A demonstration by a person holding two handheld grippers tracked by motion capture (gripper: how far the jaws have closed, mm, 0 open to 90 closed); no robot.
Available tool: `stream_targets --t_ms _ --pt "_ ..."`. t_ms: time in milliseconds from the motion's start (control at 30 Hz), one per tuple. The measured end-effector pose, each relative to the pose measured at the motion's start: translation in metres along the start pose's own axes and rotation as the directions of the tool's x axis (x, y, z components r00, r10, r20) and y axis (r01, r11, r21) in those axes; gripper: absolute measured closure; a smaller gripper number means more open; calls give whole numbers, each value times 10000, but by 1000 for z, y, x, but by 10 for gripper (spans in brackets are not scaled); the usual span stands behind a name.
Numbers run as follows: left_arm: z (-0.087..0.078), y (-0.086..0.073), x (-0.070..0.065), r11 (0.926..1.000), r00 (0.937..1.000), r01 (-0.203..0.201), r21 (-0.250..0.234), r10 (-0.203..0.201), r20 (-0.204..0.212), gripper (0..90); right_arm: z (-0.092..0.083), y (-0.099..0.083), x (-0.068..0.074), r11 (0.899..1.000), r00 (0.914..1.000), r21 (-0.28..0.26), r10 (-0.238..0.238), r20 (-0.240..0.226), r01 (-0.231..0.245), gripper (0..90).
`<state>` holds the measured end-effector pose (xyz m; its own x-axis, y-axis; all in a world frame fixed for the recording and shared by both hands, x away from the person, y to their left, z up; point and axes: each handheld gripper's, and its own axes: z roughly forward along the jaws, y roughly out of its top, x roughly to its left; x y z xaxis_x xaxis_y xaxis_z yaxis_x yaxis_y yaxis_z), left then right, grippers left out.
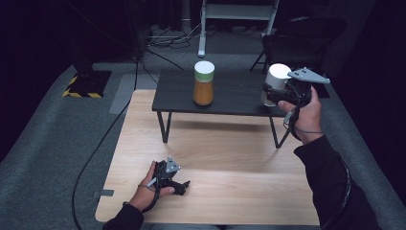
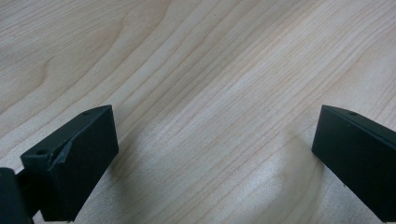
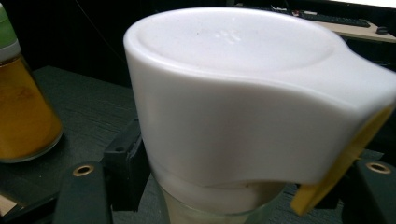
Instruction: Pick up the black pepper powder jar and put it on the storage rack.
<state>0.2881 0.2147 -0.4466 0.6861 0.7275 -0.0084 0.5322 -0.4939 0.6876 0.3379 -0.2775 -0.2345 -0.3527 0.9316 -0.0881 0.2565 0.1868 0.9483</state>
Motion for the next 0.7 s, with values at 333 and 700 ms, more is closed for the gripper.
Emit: stream_targets --t_ms 333,700 --pt "0 0 0 10000 10000 -2 1 2 -1 4 19 -1 7 9998 10000 179 19 -33 -18 304" --pt "0 0 0 10000 10000 -6 9 6 12 3 27 -8 5 9993 9998 356 113 -137 -108 304"
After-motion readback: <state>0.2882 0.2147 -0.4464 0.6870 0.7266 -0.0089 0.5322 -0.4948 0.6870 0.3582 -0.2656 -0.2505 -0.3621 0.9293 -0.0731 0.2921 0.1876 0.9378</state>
